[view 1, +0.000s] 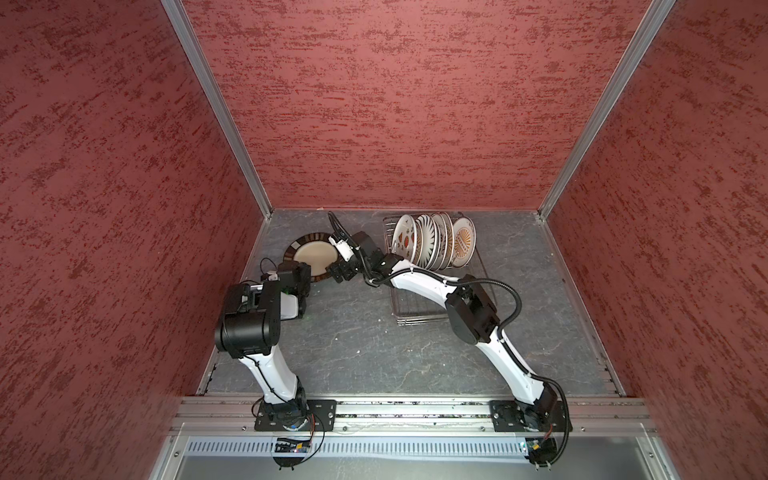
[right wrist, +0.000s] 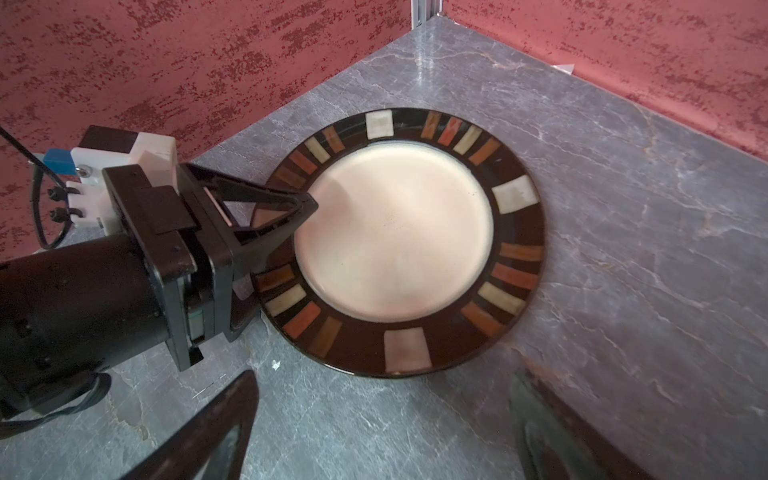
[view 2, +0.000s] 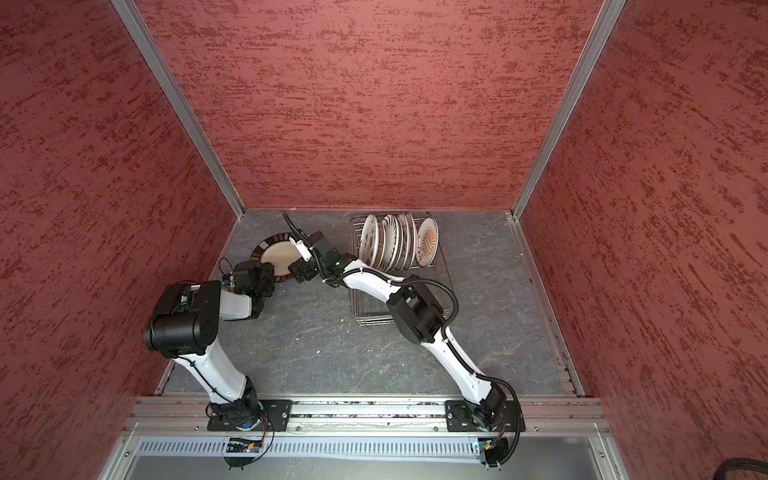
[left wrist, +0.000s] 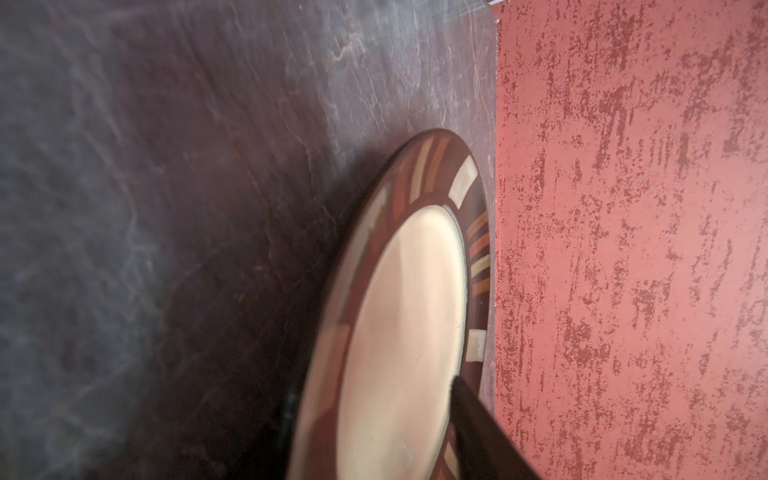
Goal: Unload the plates from the dish rack
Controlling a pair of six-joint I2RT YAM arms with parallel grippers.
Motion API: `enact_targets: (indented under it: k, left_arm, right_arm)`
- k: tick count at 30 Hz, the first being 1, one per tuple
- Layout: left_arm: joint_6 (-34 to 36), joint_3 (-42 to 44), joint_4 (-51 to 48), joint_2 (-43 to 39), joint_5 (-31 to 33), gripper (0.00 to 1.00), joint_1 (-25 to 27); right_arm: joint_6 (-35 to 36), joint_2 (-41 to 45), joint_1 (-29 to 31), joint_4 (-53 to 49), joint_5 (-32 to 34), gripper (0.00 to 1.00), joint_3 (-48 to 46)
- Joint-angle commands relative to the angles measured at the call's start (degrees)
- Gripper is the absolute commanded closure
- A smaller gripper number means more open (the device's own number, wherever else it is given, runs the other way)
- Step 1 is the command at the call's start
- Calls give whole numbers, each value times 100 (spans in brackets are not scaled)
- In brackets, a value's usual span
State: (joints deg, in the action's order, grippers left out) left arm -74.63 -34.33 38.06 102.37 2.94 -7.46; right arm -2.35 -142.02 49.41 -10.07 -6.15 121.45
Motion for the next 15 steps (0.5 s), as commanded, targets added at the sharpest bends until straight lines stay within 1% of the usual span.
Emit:
enact_targets:
  k: [1, 2, 4, 7, 12, 14, 15]
  left_arm:
    - [54, 47, 235, -220, 124, 35, -66]
    - [74, 78, 255, -246, 145, 31, -68]
    - [141, 157, 268, -308, 263, 19, -62]
    - [147, 263, 287, -340, 217, 6, -115]
    - [155, 467, 399, -506, 178, 0, -197]
    - [183, 551, 334, -660, 224, 1, -216]
    - [223, 603, 308, -756, 253, 1, -218]
  right_arm:
    - [-30, 11, 7, 158, 95, 5, 45]
    - [-46, 16, 7, 156, 104, 5, 51]
    - [-69, 33, 6, 166, 98, 4, 53]
    - [-69, 66, 7, 163, 114, 4, 49]
    - [-107, 152, 14, 139, 132, 4, 45]
    - [-130, 204, 17, 111, 131, 4, 26]
    - [-145, 230, 16, 88, 135, 2, 29]
